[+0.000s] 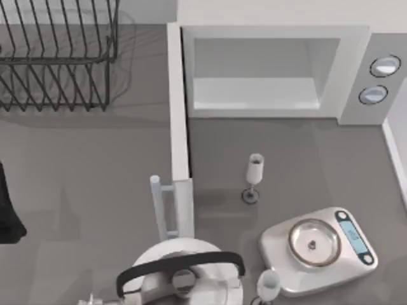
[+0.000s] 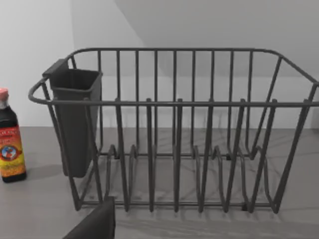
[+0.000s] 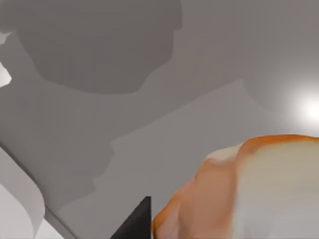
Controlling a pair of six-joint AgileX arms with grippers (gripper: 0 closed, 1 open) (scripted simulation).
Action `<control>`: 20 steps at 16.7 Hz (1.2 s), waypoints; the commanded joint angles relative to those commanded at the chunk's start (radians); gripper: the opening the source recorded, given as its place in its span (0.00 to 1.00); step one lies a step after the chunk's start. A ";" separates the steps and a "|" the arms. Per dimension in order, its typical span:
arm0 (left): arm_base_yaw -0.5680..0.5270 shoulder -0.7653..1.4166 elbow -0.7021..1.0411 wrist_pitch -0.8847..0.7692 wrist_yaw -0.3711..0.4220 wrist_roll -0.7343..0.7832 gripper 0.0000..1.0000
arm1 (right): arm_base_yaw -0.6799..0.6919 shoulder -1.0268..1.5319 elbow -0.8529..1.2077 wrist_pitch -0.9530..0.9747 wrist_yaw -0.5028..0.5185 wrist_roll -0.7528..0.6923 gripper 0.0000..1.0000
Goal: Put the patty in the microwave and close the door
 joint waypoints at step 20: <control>0.000 0.000 0.000 0.000 0.000 0.000 1.00 | 0.698 0.788 0.262 1.360 0.387 1.072 0.00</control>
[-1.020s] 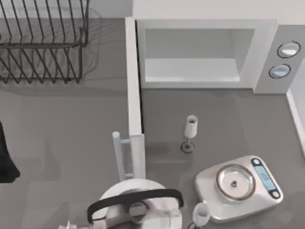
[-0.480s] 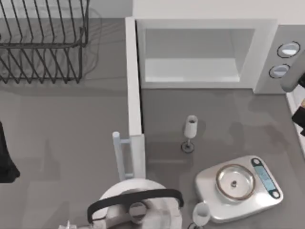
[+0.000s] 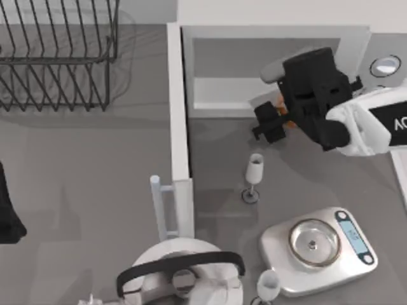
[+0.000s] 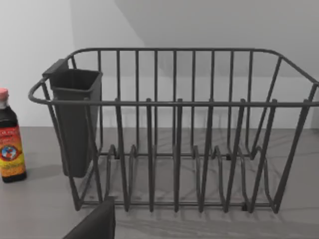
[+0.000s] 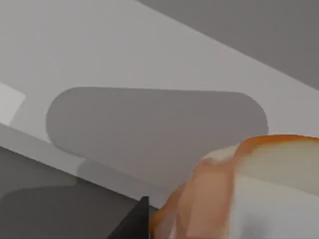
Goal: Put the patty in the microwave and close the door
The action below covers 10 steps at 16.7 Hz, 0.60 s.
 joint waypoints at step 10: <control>0.000 0.000 0.000 0.000 0.000 0.000 1.00 | 0.129 0.187 0.052 0.434 0.209 0.371 0.00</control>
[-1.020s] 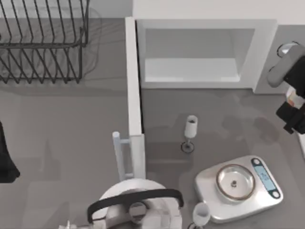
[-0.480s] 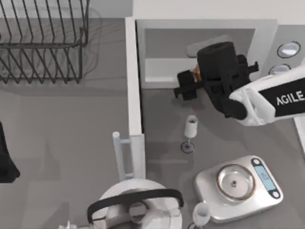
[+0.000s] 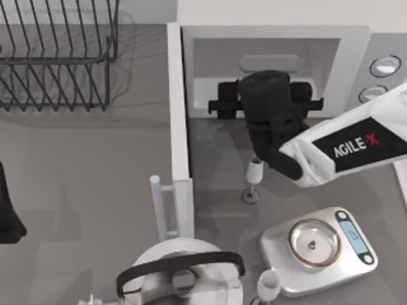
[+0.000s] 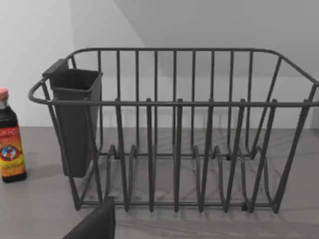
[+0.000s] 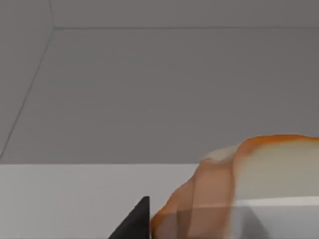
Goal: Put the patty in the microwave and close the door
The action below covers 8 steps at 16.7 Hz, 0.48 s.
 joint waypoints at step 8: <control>0.000 0.000 0.000 0.000 0.000 0.000 1.00 | -0.029 0.026 0.084 0.004 -0.031 -0.014 0.00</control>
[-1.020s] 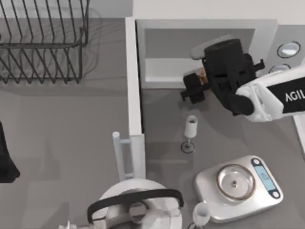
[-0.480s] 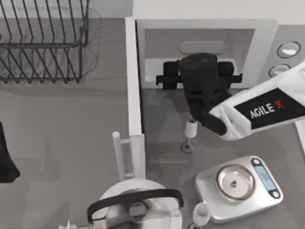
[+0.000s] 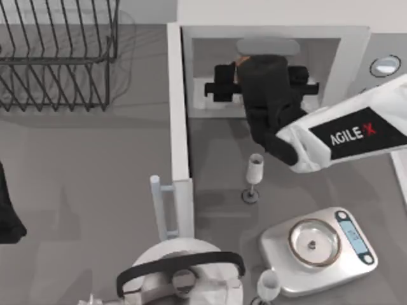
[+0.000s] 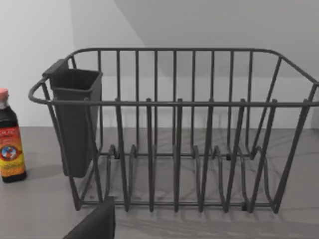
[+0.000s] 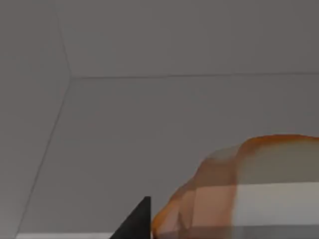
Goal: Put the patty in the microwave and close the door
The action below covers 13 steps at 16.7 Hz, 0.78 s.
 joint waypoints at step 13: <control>0.000 0.000 0.000 0.000 0.000 0.000 1.00 | -0.125 0.354 0.622 -0.280 -0.128 -0.035 0.00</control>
